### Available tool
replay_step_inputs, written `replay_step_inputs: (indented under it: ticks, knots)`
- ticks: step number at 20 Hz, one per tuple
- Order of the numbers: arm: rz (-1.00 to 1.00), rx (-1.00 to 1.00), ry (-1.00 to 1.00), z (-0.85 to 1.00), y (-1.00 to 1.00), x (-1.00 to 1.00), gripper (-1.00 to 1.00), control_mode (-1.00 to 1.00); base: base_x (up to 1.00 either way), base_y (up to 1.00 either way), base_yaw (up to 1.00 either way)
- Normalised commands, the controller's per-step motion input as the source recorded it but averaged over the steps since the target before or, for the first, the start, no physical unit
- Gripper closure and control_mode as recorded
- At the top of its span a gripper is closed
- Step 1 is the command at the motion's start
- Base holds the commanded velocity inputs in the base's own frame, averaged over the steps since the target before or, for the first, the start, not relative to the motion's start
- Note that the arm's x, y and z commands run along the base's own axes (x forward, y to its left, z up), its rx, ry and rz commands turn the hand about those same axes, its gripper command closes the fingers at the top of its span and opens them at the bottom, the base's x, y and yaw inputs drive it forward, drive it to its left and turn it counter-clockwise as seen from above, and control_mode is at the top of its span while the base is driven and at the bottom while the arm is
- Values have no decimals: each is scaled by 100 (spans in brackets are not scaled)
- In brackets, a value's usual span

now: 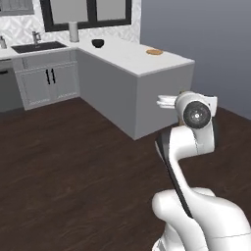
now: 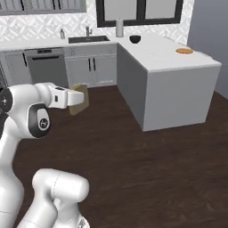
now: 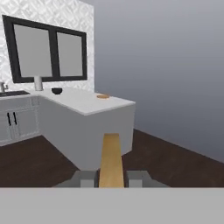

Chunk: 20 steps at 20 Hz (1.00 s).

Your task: Start the toaster. Once the lever pops up, take the bread to the plate on the dining counter.

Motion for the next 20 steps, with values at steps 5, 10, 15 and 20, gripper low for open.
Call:
replay_step_inputs:
  ticks: [5, 10, 15, 20]
  knots:
    - [0, 0, 0, 0, 0, 0, 100, 100, 100, -68, -8]
    - [0, 0, 0, 0, 0, 0, 100, 100, 100, -78, -33]
    - [0, 0, 0, 0, 0, 0, 100, 100, 100, -56, -30]
    - [0, 0, 0, 0, 0, 0, 100, 100, 100, -25, -16]
